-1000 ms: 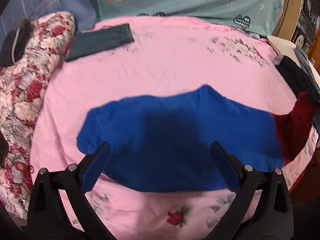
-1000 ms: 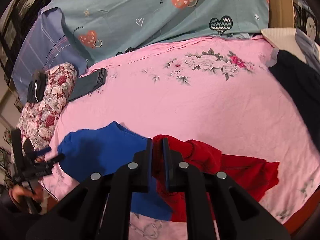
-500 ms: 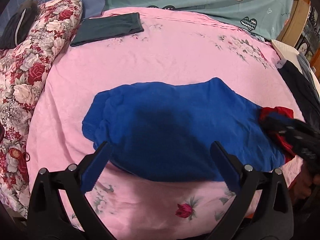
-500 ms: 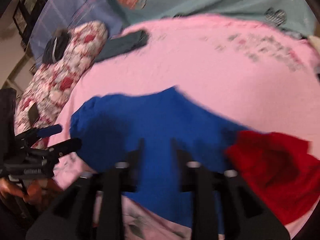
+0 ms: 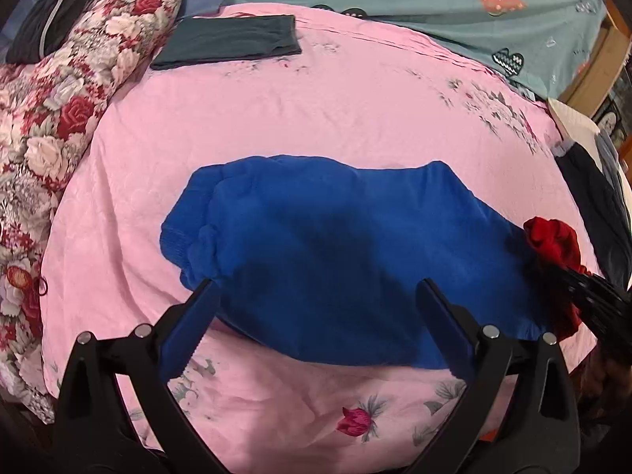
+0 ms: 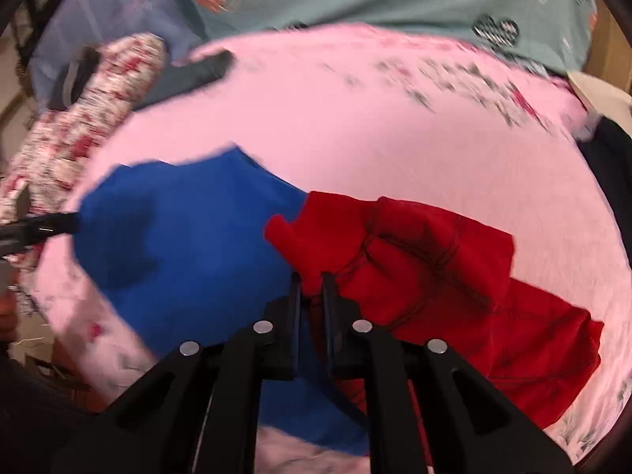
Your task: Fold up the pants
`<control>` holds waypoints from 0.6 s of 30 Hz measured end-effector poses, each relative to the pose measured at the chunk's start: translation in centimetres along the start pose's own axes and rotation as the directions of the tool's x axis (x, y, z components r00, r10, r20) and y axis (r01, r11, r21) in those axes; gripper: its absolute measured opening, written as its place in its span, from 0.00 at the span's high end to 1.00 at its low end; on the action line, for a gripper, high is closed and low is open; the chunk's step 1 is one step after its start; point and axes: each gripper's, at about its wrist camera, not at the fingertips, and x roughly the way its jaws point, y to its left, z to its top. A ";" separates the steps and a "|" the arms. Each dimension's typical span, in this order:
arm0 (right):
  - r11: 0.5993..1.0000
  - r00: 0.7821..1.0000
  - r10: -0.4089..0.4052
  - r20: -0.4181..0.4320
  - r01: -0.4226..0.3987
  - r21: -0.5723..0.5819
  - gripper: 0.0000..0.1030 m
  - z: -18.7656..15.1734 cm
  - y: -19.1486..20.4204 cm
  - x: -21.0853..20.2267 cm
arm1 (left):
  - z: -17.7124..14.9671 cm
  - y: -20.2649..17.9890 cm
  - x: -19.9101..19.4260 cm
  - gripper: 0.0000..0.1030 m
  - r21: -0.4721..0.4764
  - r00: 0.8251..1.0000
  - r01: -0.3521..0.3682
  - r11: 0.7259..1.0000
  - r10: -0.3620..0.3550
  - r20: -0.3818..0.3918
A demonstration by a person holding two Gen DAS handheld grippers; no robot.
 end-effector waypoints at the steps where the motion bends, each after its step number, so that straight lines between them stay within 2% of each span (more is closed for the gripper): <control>1: 0.999 0.999 0.035 0.018 -0.034 -0.023 0.91 0.2 1.2 -0.6 | 0.0 0.0 0.2 0.02 -0.005 1.000 0.000 1.000 0.000 -0.007; 5: 0.989 0.996 0.083 -0.038 -0.087 -0.122 0.91 -0.5 4.8 1.7 | 0.1 -0.7 0.5 0.02 0.021 1.000 0.011 1.000 -0.010 -0.016; 7: 0.986 0.987 0.086 -0.137 -0.105 -0.132 0.83 -1.5 5.3 4.8 | 0.2 -1.6 0.6 0.02 0.046 1.000 0.021 0.999 -0.020 -0.018; 8: 0.985 0.983 0.082 -0.166 -0.105 -0.136 0.83 -1.8 5.5 5.4 | 0.3 -2.1 0.6 0.02 0.060 1.000 0.027 0.998 -0.026 -0.017; 9: 0.985 0.982 0.076 -0.171 -0.101 -0.140 0.83 -1.8 5.4 5.1 | 0.5 -2.8 0.5 0.02 0.081 0.999 0.032 0.996 -0.031 -0.014; 11: 0.987 0.986 0.106 -0.129 -0.120 -0.110 0.69 -1.2 4.5 2.7 | 0.7 -4.0 0.3 0.02 0.119 0.999 0.037 0.992 -0.038 0.002; 12: 0.988 0.989 0.126 -0.078 -0.132 -0.076 0.58 -1.1 3.4 0.9 | 0.7 -5.0 0.3 0.02 0.147 0.999 0.041 0.988 -0.043 0.010; 13: 0.991 0.992 0.129 -0.013 -0.130 -0.031 0.52 -1.2 1.9 -1.1 | 0.7 -5.7 0.3 0.02 0.164 0.999 0.044 0.986 -0.047 0.012; 14: 0.993 0.993 0.109 0.052 -0.111 0.039 0.52 -1.5 -0.3 -3.2 | 0.7 -6.5 0.5 0.02 0.179 0.999 0.049 0.983 -0.052 0.010; 16: 0.970 0.993 0.006 0.114 -0.034 0.241 0.52 -2.7 -6.1 -6.2 | 0.6 -8.4 0.9 0.02 0.204 0.998 0.062 0.977 -0.062 -0.008; 17: 0.937 0.990 -0.051 0.129 0.003 0.350 0.52 -3.6 -9.0 -7.2 | 0.5 -9.2 1.1 0.02 0.216 0.998 0.067 0.974 -0.066 -0.015; 18: 0.865 0.983 -0.125 0.131 0.044 0.500 0.52 -5.2 -12.9 -8.2 | 0.4 -9.8 1.2 0.02 0.231 0.997 0.072 0.970 -0.069 -0.019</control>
